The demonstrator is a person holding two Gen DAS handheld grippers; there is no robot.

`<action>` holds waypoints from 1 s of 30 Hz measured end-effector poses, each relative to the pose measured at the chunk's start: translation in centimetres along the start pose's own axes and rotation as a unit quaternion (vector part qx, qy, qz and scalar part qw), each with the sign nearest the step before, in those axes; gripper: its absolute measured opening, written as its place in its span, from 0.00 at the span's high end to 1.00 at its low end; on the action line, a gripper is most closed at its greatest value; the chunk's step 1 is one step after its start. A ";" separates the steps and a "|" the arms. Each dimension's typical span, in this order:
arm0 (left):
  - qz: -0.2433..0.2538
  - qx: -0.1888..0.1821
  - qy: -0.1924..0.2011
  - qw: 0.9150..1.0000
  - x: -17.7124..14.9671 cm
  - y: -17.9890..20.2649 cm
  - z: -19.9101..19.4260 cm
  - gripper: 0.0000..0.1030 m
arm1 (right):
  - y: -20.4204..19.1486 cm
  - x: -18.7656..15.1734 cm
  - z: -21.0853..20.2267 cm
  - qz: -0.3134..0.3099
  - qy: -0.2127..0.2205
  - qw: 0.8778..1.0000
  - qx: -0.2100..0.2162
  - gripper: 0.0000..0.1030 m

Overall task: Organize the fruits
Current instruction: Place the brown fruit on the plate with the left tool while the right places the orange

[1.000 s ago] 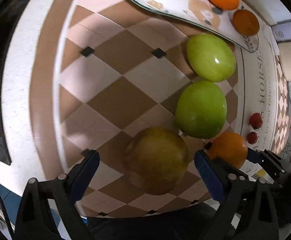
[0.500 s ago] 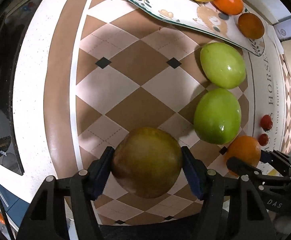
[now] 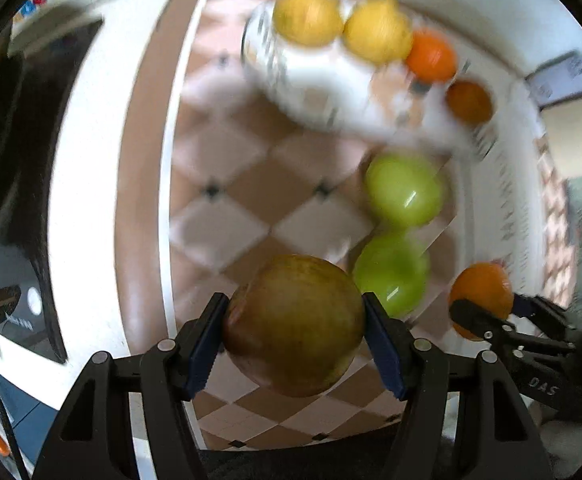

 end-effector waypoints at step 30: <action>-0.061 -0.033 -0.035 0.997 15.0 -1.3 -0.1 0.37 | -5.5 16.4 0.8 -0.020 0.025 0.997 0.075 0.13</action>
Point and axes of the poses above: each gripper's, at about its wrist camera, not at the fingertips, and z roughly the way its jaws point, y to its right, x to its top, the point moved 1 cm from there along z, roughly the way its jaws point, and after that the axes turned 15 degrees about -y, right-handed, at the moved point
